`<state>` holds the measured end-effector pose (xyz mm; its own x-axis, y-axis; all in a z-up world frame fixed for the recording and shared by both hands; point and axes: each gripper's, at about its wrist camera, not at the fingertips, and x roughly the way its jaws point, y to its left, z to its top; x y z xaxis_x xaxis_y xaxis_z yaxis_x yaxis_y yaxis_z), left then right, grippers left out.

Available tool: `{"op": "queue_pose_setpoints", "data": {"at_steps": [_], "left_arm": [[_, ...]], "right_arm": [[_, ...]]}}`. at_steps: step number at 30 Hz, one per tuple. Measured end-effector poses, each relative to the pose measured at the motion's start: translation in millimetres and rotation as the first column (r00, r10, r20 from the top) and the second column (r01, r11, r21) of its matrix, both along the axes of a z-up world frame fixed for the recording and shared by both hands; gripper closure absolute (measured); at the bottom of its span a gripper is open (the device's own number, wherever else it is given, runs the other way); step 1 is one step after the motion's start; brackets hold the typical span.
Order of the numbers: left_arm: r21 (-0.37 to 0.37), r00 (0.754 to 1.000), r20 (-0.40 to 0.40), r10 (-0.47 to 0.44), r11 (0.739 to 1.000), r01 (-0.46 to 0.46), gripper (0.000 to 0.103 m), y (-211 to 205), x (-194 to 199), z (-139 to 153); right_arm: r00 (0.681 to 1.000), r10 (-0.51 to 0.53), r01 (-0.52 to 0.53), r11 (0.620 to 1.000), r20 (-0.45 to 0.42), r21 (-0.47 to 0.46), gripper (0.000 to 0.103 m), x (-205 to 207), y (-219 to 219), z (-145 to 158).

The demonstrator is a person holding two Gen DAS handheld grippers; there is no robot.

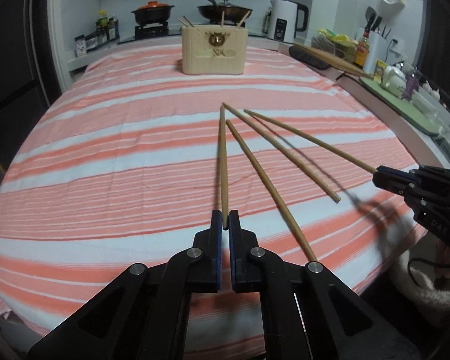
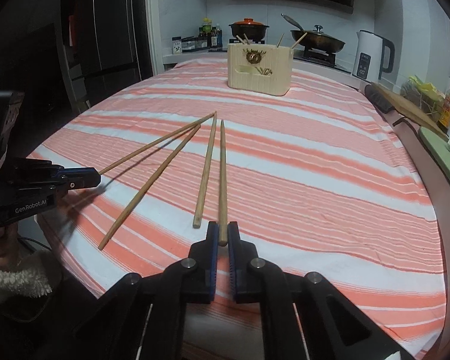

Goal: Organize utensils
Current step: 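Lift both chopsticks and carry them over the holder box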

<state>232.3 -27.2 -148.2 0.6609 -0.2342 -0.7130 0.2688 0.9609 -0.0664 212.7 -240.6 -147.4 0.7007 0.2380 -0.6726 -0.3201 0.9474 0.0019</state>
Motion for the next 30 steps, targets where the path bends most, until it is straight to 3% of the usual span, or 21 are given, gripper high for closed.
{"op": "queue_pose_setpoints", "data": {"at_steps": [15, 30], "left_arm": [[-0.043, 0.98, 0.2, 0.004, 0.999, 0.005, 0.101, 35.1, 8.9, 106.2], [-0.102, 0.971, 0.236, -0.029, 0.993, 0.054, 0.101, 39.0, 32.5, 154.3]], "right_arm": [[0.98, -0.013, 0.005, 0.999, 0.198, 0.039, 0.097, 16.9, -17.3, 108.9], [0.97, -0.007, -0.023, 0.993, 0.243, 0.119, 0.097, 44.3, -27.2, 166.2]]}}
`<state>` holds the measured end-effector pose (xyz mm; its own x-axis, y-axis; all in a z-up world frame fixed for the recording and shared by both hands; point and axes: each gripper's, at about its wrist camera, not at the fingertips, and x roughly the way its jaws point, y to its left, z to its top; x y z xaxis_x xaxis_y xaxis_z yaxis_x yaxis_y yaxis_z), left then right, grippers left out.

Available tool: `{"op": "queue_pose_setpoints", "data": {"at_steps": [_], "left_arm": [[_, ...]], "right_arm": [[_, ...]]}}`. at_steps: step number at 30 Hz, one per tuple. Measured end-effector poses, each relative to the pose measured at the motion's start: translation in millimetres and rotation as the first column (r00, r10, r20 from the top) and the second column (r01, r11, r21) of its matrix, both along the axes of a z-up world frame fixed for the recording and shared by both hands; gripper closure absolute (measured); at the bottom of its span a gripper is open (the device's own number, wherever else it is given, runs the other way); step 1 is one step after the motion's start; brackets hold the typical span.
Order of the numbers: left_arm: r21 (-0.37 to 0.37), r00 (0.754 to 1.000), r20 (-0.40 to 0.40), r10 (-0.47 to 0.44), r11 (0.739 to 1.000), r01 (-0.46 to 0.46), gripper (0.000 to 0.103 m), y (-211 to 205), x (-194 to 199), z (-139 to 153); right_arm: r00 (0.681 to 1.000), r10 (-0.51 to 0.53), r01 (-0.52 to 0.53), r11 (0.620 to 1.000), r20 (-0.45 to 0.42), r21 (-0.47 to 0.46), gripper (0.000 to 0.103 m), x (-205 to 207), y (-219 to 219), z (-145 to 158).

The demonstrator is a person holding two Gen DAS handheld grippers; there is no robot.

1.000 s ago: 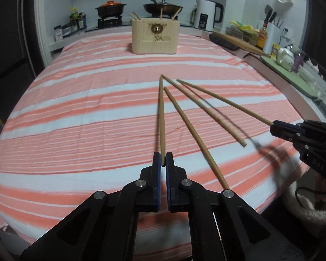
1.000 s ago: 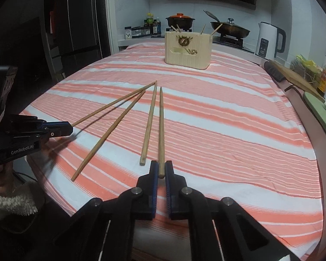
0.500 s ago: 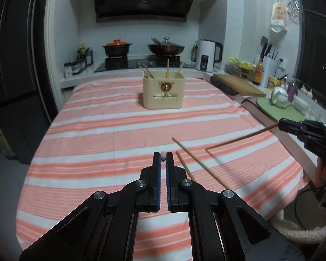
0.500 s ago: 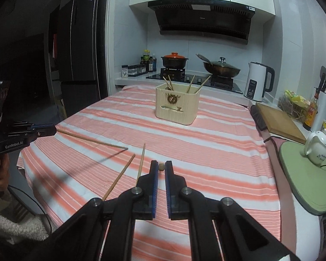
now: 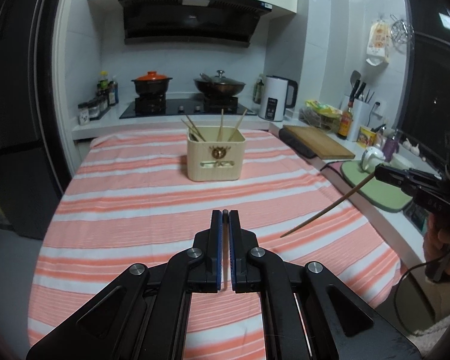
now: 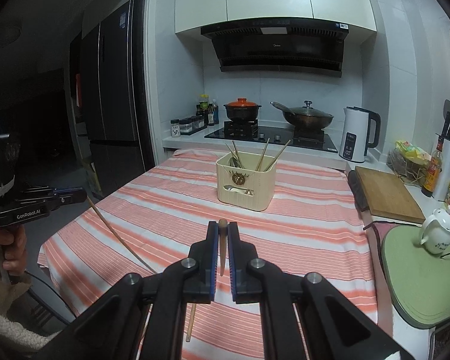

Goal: Organize utensils
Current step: 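Lift both chopsticks and carry them over the holder box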

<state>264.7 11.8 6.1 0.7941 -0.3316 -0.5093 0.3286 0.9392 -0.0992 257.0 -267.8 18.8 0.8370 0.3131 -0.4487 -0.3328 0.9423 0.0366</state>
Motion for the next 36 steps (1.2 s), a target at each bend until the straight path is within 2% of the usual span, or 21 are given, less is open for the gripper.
{"op": "queue_pose_setpoints", "data": {"at_steps": [6, 18, 28, 36], "left_arm": [[-0.027, 1.0, -0.004, -0.017, 1.0, 0.017, 0.101, -2.1, 14.2, 16.9], [-0.026, 0.999, 0.039, -0.027, 0.999, 0.028, 0.101, -12.4, 49.8, 56.8], [-0.037, 0.998, 0.07, -0.002, 0.999, 0.005, 0.101, -11.8, 103.7, 91.1], [-0.061, 0.995, 0.101, 0.009, 0.998, -0.003, 0.101, -22.9, 161.3, 130.8]], "right_arm": [[1.0, 0.024, -0.024, 0.999, -0.014, 0.023, 0.097, 14.9, 0.0, 19.1], [0.997, 0.056, -0.054, 0.998, -0.045, 0.042, 0.097, 54.3, 4.9, 54.7], [0.998, 0.048, -0.048, 0.999, -0.029, 0.004, 0.097, 88.6, 11.8, 84.3], [0.999, 0.025, -0.025, 1.0, -0.022, -0.01, 0.097, 146.7, 17.8, 111.6]]}}
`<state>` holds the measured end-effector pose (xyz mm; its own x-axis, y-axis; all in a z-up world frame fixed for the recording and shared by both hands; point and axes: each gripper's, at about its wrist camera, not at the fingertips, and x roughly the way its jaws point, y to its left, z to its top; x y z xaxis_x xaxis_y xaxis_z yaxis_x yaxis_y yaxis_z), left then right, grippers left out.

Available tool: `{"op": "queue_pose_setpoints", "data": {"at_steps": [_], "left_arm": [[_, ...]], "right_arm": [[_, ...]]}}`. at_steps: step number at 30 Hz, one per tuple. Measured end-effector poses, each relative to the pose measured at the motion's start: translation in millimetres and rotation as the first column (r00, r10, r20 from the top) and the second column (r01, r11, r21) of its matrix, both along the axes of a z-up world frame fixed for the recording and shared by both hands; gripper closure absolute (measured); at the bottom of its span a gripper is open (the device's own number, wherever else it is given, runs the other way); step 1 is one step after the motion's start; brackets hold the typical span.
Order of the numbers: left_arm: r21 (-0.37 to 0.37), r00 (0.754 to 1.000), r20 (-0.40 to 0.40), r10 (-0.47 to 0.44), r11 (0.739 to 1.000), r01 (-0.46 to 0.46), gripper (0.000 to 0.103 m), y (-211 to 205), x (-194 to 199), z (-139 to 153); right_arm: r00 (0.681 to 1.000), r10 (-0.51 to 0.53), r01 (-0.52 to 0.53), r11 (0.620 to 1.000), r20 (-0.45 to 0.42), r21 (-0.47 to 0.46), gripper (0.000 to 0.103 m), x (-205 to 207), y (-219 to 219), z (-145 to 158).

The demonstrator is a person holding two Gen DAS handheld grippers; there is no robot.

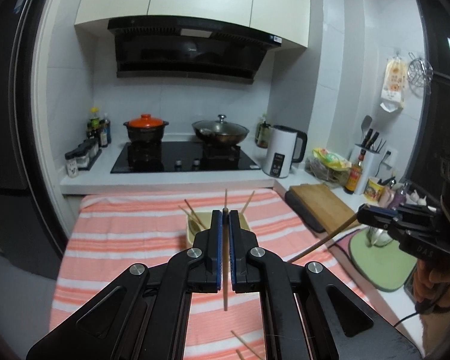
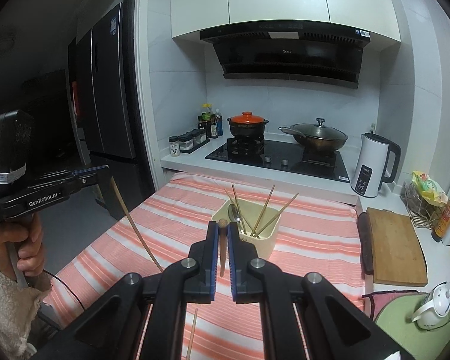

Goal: Organize utensils
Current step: 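Lift both chopsticks and carry them over the holder box, then lower the chopsticks into the box and open both grippers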

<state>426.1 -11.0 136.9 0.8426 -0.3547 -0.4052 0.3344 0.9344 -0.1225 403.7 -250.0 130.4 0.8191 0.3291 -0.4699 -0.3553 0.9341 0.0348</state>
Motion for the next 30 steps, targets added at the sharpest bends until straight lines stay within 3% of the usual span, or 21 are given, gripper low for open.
{"op": "queue_pose_setpoints", "data": {"at_steps": [7, 12, 18, 25, 30], "left_arm": [[-0.036, 0.998, 0.048, 0.05, 0.998, -0.048, 0.101, -10.2, 60.7, 26.7], [-0.043, 0.996, 0.011, 0.09, 0.995, -0.09, 0.101, -21.2, 116.0, 12.0], [-0.014, 0.99, -0.09, 0.104, 0.994, -0.106, 0.101, -36.1, 178.8, -28.8], [0.034, 0.954, -0.298, 0.043, 0.999, -0.035, 0.101, -50.8, 226.3, -81.8], [0.067, 0.936, -0.35, 0.033, 0.998, -0.01, 0.096, -56.2, 230.7, -98.8]], "right_arm": [[0.998, -0.047, 0.047, 0.999, 0.035, -0.005, 0.097, 57.5, 8.2, 16.7], [0.997, -0.082, 0.082, 0.996, -0.011, -0.023, 0.097, 115.3, 11.8, 5.6], [0.981, -0.093, 0.088, 0.995, -0.171, -0.041, 0.097, 183.6, 10.7, -27.7], [0.92, -0.091, 0.057, 0.993, -0.38, -0.1, 0.097, 235.4, 13.1, -71.0], [0.903, -0.099, 0.06, 0.993, -0.418, -0.104, 0.094, 249.8, 12.1, -81.6]]}}
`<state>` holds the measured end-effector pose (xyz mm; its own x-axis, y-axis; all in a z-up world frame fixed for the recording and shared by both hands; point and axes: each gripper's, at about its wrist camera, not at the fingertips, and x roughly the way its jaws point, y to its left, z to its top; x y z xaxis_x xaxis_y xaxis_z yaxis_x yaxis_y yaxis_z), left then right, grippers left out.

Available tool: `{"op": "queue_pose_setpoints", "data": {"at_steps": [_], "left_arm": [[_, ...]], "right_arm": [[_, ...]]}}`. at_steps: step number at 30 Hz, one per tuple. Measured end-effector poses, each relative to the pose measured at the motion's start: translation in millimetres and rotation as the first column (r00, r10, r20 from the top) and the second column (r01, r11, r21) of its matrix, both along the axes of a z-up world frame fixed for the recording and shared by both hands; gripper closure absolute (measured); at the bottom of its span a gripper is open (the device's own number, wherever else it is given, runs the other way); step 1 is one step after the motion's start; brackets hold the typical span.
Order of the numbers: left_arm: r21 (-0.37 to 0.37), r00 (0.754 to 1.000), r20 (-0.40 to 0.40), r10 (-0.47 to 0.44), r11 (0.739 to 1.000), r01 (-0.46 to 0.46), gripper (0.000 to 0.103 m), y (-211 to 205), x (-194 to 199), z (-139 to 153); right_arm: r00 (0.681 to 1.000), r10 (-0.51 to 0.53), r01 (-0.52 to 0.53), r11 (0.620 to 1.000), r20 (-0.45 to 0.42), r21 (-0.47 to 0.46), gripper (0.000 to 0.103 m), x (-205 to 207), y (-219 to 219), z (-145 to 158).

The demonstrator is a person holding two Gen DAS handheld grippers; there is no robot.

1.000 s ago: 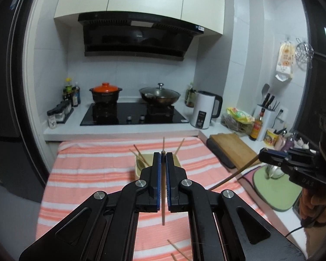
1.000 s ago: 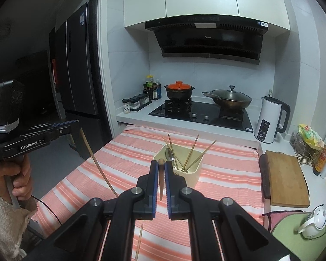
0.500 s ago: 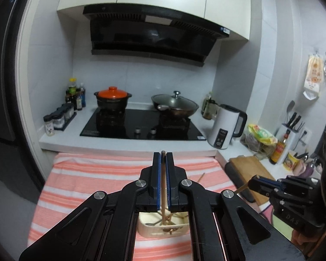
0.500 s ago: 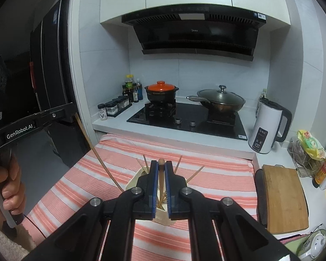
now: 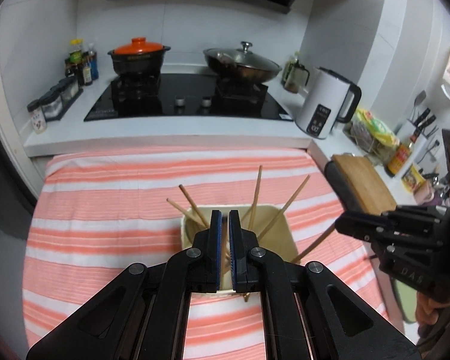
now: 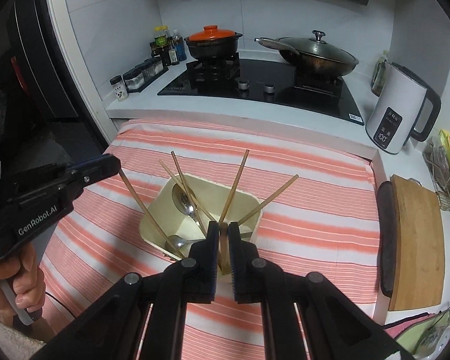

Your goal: Organize utensils

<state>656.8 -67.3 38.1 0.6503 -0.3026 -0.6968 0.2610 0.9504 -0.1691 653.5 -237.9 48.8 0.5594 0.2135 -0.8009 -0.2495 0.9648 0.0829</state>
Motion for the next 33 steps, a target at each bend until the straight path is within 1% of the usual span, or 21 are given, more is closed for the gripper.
{"op": "queue_pose_setpoints", "data": {"at_steps": [1, 2, 3, 4, 5, 8, 9, 10, 11, 12, 15, 17, 19, 21, 23, 24, 26, 28, 30, 31, 33], "left_arm": [[0.002, 1.0, -0.003, -0.003, 1.0, 0.003, 0.09, 0.8, -1.7, -0.7], [0.001, 1.0, -0.006, -0.003, 1.0, 0.003, 0.063, 1.9, -2.3, -0.7], [0.0, 1.0, 0.003, 0.001, 1.0, -0.001, 0.032, 4.4, -6.7, 0.5], [0.005, 1.0, 0.02, 0.011, 1.0, -0.011, 0.022, 7.0, -10.7, 2.1], [0.019, 0.999, 0.04, 0.02, 1.0, -0.021, 0.013, 9.3, -15.5, 3.6], [0.081, 0.998, 0.056, 0.023, 0.996, -0.028, 0.012, 15.2, -39.2, 3.0], [0.106, 0.998, 0.061, 0.022, 0.994, -0.029, 0.01, 17.5, -49.8, 0.9], [0.14, 0.997, 0.071, 0.017, 0.99, -0.027, 0.008, 19.0, -63.0, -2.2], [0.184, 0.996, 0.086, 0.025, 0.982, -0.04, 0.003, 21.1, -77.1, -6.7], [0.218, 0.994, 0.103, 0.031, 0.975, -0.053, 0.002, 22.8, -93.3, -12.4], [0.259, 0.994, 0.111, 0.008, 0.965, -0.036, 0.002, 28.0, -144.8, -32.9], [0.242, 0.994, 0.106, 0.006, 0.97, -0.032, 0.002, 33.7, -183.2, -47.5], [0.241, 0.997, 0.079, 0.008, 0.97, -0.027, 0.002, 37.2, -216.6, -63.5], [0.234, 0.998, 0.066, 0.005, 0.972, -0.02, 0.002, 39.9, -250.4, -79.8], [0.224, 0.997, 0.071, 0.003, 0.974, -0.019, 0.002, 39.6, -283.0, -98.0], [0.222, 0.998, 0.063, 0.021, 0.974, -0.035, 0.002, 37.9, -296.8, -110.1], [0.223, 0.997, 0.0, 0.077, 0.972, -0.075, 0.002, 30.8, -316.5, -141.6], [0.22, 0.988, -0.083, 0.129, 0.969, -0.108, 0.002, 26.3, -330.0, -176.4], [0.174, 0.981, -0.144, 0.134, 0.979, -0.109, 0.002, 28.2, -347.3, -199.0], [0.149, 0.979, -0.164, 0.121, 0.984, -0.097, 0.002, 28.5, -357.6, -206.8], [0.139, 0.981, -0.165, 0.101, 0.987, -0.078, 0.002, 25.3, -378.0, -213.5]], "right_arm": [[1.0, 0.004, -0.004, 1.0, 0.003, 0.008, 0.087, 0.4, 0.4, 0.0], [1.0, 0.002, -0.002, 1.0, 0.009, 0.019, 0.079, -0.5, -0.2, 0.6], [1.0, -0.004, 0.003, 0.999, 0.024, 0.038, 0.057, -2.4, -2.0, 2.3], [0.999, -0.006, 0.004, 0.998, 0.043, 0.059, 0.044, -5.3, -3.6, 4.5], [0.998, -0.006, 0.001, 0.997, 0.06, 0.071, 0.044, -10.7, -4.7, 6.6], [0.996, 0.008, -0.014, 0.997, 0.089, 0.078, 0.042, -25.1, -4.5, 8.4], [0.995, 0.012, -0.02, 0.997, 0.098, 0.08, 0.037, -33.5, -5.5, 8.0], [0.994, 0.015, -0.024, 0.996, 0.108, 0.083, 0.035, -42.9, -6.7, 7.6], [0.993, 0.019, -0.029, 0.996, 0.12, 0.085, 0.034, -55.4, -9.2, 6.2], [0.992, 0.02, -0.03, 0.996, 0.126, 0.08, 0.033, -66.2, -11.7, 4.7], [0.986, 0.038, -0.052, 0.995, 0.162, 0.082, 0.027, -110.6, -20.7, -3.2], [0.982, 0.065, -0.088, 0.989, 0.178, 0.121, 0.025, -145.4, -29.4, -13.5], [0.979, 0.095, -0.123, 0.981, 0.179, 0.153, 0.025, -180.0, -35.6, -28.8], [0.975, 0.103, -0.132, 0.981, 0.195, 0.143, 0.025, -216.1, -38.7, -47.0], [0.962, 0.107, -0.142, 0.981, 0.252, 0.128, 0.025, -259.8, -40.7, -68.3], [0.953, 0.113, -0.151, 0.982, 0.28, 0.118, 0.025, -278.8, -41.1, -78.3], [0.937, 0.137, -0.173, 0.981, 0.32, 0.089, 0.025, -316.4, -38.4, -107.5], [0.946, 0.165, -0.19, 0.98, 0.28, 0.064, 0.025, -339.7, -32.0, -138.5], [0.962, 0.181, -0.192, 0.981, 0.202, 0.036, 0.025, -358.3, -23.8, -168.1], [0.965, 0.189, -0.195, 0.981, 0.18, 0.017, 0.026, -367.8, -19.5, -179.1], [0.962, 0.217, -0.219, 0.976, 0.167, -0.009, 0.026, -387.1, -11.6, -193.4]]}}
